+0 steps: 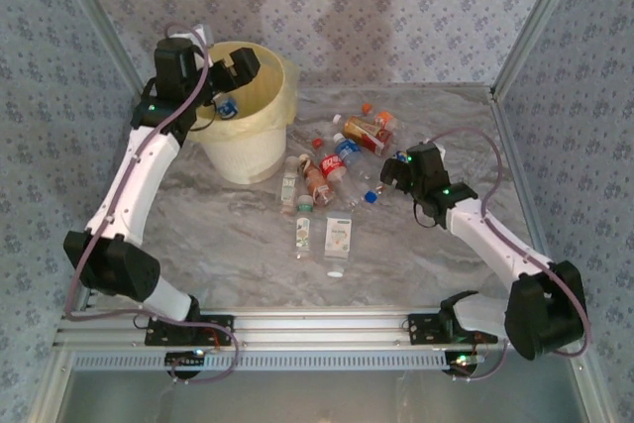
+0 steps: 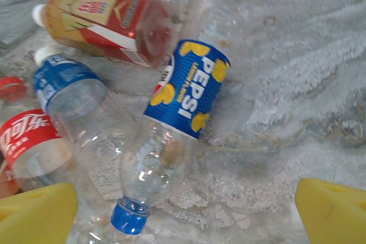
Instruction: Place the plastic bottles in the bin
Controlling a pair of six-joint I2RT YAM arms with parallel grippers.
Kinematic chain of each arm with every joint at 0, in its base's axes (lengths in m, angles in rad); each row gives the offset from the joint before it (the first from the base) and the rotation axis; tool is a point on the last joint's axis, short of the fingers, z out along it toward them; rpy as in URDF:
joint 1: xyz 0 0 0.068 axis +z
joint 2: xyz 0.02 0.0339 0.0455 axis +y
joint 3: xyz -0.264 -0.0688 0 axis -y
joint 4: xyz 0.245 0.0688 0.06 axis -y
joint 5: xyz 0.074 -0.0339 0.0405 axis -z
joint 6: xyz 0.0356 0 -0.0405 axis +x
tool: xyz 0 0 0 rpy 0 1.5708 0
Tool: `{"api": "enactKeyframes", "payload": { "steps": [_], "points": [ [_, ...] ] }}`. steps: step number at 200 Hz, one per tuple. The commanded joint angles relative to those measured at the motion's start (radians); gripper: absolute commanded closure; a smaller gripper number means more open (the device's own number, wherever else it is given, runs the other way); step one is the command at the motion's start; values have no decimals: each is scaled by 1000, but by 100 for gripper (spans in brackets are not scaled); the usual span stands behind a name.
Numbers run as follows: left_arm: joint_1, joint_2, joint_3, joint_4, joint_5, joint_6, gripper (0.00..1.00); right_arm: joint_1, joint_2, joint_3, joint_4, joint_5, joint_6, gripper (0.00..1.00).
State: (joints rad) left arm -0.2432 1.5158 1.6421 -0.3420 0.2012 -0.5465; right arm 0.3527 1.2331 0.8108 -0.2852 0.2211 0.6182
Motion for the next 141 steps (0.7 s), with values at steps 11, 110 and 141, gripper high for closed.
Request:
{"api": "enactKeyframes", "payload": {
  "steps": [11,110,141],
  "points": [
    [-35,-93,-105,35,129,-11,2,-49,71,63,-39,-35,111,0],
    [-57,-250,-284,-71,123,163,2,-208,482,361,-81,-166,111,6],
    [-58,-258,-294,-55,163,167,2,-225,580,434,-59,-131,161,10]
  ]
}}
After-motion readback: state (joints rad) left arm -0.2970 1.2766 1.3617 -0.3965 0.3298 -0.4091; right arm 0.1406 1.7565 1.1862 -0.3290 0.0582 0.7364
